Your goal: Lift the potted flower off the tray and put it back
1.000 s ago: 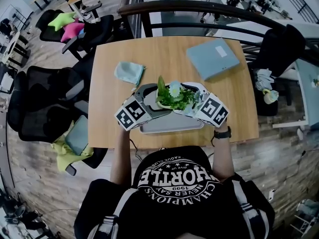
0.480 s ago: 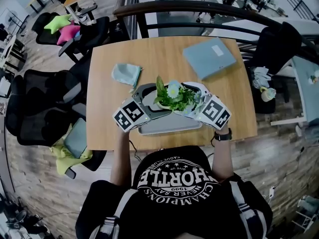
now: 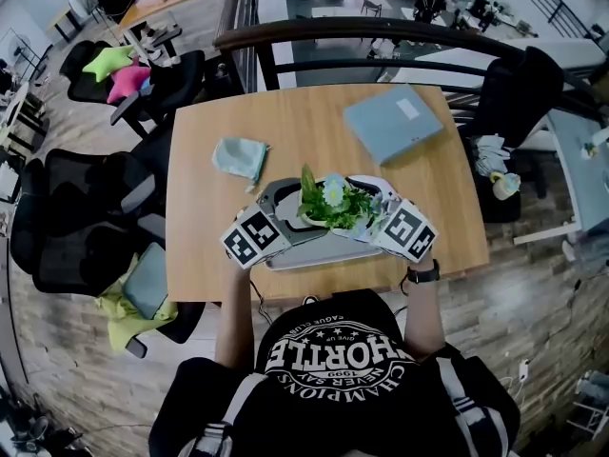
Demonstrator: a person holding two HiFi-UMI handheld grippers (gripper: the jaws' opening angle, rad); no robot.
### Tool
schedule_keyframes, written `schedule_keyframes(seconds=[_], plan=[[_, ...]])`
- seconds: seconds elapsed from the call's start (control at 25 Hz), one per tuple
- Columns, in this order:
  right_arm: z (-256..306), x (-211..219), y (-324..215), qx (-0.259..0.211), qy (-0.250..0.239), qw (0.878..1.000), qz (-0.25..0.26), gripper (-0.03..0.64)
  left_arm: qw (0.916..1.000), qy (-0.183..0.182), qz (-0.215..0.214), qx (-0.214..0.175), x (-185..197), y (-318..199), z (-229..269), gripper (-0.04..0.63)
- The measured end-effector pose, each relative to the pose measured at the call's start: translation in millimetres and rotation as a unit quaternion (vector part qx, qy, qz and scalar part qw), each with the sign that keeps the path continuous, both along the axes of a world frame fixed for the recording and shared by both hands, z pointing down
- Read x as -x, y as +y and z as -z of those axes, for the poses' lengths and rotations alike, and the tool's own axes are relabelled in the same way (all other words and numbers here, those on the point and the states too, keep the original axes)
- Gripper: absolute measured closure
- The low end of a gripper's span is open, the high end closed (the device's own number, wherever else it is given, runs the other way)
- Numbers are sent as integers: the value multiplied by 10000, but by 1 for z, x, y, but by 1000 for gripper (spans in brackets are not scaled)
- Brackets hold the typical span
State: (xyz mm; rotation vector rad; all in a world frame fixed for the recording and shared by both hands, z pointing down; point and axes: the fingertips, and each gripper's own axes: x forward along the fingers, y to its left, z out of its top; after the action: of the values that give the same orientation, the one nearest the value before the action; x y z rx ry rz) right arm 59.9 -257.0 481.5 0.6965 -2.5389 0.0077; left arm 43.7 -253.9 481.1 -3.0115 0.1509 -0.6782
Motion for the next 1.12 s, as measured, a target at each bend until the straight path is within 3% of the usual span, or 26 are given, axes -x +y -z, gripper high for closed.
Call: schedule_keyframes(seconds=[0.44,1.12], plan=[[-10,14,41,-2,55,10000,-75,167,9999,-92,-58,85,14,43,-12,160],[-24,-15,56,314,375,9979,-429,166,9984,-445,-325,150,-20,54,-31,160]])
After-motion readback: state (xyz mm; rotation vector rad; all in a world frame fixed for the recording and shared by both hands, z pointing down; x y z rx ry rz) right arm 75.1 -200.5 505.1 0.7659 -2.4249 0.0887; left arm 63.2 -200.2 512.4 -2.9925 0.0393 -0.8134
